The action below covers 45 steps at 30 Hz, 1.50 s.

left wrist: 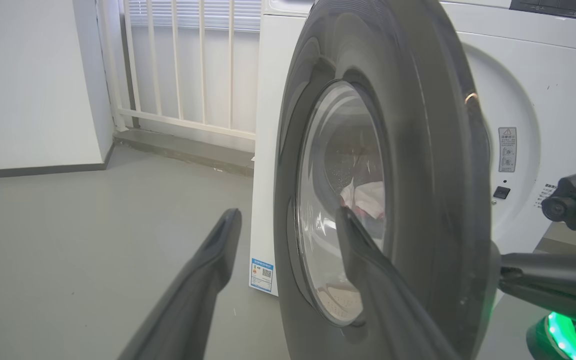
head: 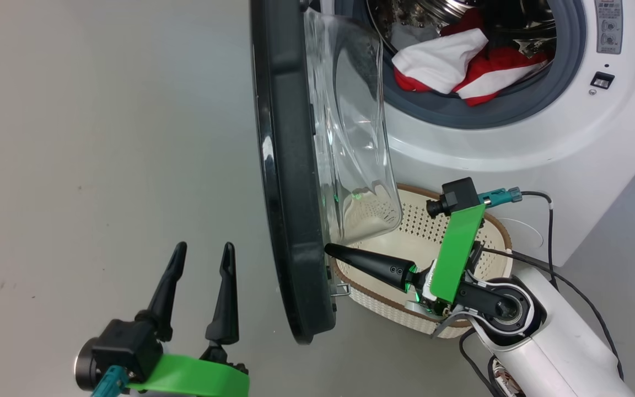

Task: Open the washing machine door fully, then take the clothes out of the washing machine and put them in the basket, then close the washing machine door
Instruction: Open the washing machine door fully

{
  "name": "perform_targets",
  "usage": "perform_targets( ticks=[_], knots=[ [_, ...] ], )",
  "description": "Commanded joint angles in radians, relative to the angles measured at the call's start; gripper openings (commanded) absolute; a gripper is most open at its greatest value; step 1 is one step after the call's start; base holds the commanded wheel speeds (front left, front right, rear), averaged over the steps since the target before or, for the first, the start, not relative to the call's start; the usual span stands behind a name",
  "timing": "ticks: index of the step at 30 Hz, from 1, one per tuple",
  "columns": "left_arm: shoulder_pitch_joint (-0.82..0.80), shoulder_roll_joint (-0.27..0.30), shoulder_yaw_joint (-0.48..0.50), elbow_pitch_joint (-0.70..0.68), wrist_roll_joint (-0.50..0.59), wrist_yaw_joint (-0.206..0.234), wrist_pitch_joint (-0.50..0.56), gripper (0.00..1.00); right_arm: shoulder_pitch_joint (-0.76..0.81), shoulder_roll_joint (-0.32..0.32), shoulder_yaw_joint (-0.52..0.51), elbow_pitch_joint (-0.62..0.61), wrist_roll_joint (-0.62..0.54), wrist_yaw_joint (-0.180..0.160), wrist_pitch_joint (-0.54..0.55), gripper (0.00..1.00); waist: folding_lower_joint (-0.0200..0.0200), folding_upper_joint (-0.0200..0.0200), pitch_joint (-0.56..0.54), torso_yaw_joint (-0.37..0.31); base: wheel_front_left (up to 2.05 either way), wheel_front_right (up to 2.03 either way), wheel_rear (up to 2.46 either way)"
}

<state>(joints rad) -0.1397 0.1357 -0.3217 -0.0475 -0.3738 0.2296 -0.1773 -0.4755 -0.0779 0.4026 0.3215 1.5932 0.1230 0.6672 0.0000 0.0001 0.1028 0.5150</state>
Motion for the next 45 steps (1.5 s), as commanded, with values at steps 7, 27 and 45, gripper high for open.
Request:
perform_targets(
  ticks=[7,27,45],
  knots=[
    [-0.008,0.014,0.039,-0.021,-0.016,0.012,-0.006,1.00,-0.030,0.027,0.023,-0.021,0.001,0.008,-0.033,0.00,0.0000,-0.0001,-0.004,-0.001,0.00,0.00,0.00],
    [0.003,0.024,0.035,0.004,-0.039,-0.014,-0.036,1.00,0.019,-0.101,0.099,-0.155,-0.604,0.008,-0.500,1.00,0.0000,-0.0001,-0.031,-0.014,0.00,0.00,0.00],
    [0.042,0.045,0.034,0.007,-0.014,-0.011,-0.067,1.00,0.206,0.008,-0.164,-0.090,-1.243,0.008,-0.889,1.00,0.0000,-0.0001,-0.081,-0.026,0.00,0.00,0.00]
  ],
)
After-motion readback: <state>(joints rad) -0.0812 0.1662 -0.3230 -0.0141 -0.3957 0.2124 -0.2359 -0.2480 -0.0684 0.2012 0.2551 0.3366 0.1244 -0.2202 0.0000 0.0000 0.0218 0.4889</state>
